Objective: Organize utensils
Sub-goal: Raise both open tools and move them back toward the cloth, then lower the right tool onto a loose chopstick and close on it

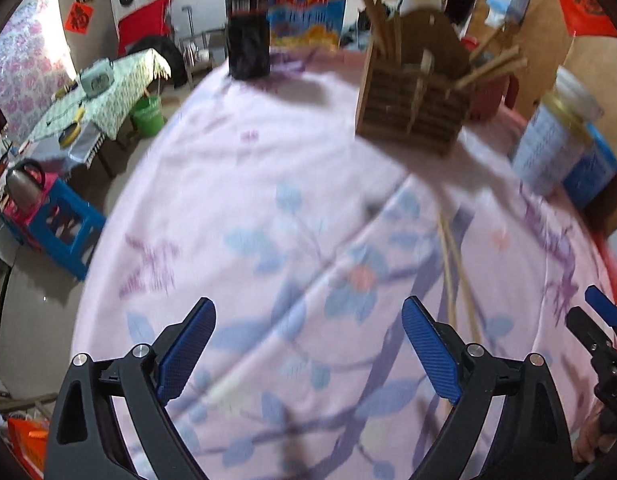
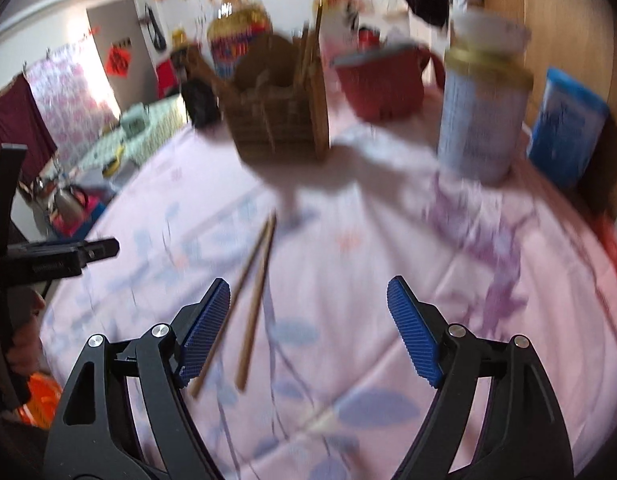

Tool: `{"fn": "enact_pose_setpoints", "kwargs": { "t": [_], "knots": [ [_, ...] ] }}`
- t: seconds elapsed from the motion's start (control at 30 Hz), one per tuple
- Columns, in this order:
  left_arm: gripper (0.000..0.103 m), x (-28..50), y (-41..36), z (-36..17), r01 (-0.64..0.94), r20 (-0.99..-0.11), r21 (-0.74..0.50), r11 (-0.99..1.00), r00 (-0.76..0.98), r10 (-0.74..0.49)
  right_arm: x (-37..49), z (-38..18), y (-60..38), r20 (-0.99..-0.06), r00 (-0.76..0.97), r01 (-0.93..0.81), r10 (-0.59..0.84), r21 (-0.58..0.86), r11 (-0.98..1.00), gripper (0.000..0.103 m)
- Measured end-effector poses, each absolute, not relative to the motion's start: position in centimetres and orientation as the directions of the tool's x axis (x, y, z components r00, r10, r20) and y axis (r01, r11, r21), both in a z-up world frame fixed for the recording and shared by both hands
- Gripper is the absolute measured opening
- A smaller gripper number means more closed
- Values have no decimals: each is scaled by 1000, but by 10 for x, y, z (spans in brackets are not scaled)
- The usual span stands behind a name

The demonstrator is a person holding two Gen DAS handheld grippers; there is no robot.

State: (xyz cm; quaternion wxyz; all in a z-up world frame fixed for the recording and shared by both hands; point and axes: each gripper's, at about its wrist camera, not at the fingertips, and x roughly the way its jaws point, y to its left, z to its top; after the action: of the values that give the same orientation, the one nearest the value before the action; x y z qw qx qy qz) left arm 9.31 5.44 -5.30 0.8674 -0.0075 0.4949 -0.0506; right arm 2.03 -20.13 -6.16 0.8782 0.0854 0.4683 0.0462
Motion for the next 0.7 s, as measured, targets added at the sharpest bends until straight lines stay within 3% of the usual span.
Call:
{"fn": "enact_pose_setpoints", "kwargs": {
  "t": [0.7],
  "knots": [
    [92, 87, -10, -95, 237, -902, -71, 969, 399, -163, -1, -68, -225, -857, 509, 46, 84, 124, 991, 79]
  ]
}}
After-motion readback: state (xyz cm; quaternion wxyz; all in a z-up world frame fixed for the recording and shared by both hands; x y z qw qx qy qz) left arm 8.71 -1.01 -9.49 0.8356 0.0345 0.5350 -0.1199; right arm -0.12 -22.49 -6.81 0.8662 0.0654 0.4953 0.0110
